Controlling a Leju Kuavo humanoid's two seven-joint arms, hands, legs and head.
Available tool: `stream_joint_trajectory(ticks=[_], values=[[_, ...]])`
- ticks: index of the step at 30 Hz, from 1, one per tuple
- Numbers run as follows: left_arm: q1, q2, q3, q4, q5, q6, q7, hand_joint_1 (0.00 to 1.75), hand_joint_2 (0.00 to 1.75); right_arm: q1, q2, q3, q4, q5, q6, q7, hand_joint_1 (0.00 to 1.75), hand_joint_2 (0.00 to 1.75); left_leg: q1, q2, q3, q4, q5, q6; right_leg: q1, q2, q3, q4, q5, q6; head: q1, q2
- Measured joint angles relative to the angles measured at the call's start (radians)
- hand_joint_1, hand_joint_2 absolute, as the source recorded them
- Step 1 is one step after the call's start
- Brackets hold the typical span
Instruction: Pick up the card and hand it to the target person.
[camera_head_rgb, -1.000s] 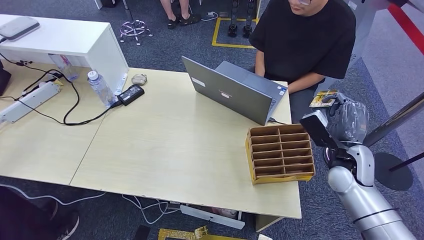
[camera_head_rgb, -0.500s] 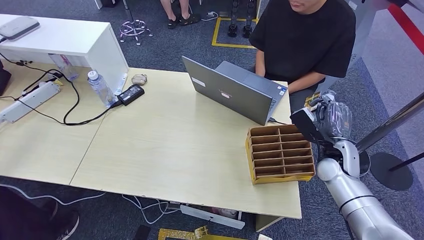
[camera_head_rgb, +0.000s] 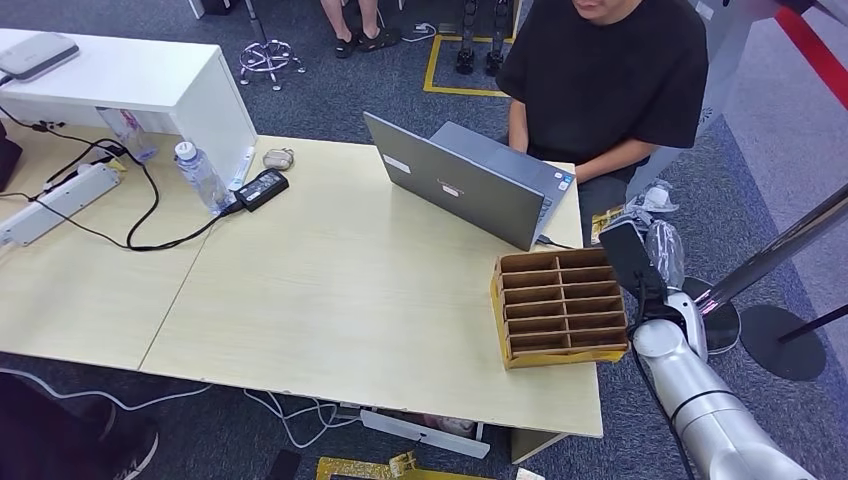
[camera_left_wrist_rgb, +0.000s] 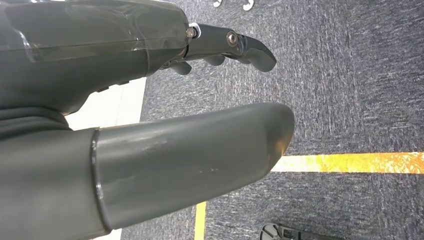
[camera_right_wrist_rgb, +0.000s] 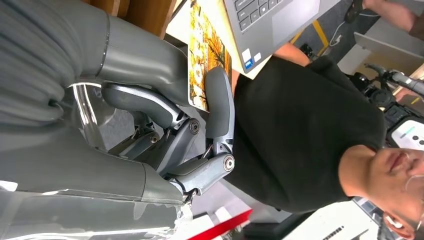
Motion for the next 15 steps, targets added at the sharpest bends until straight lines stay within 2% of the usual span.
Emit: stream_joint_trajectory(ticks=[15], values=[[-0.001, 0.008, -0.014, 0.0, -0.001, -0.003, 0.001, 0.0, 0.0, -0.008, 0.03, -0.021, 0.067, -0.031, 0.018, -0.016, 1.44, 1.75, 0.0, 0.0, 0.0, 0.0, 0.0, 0.0, 0.0, 0.0, 0.0, 0.0, 0.0, 0.0, 0.0, 0.0]])
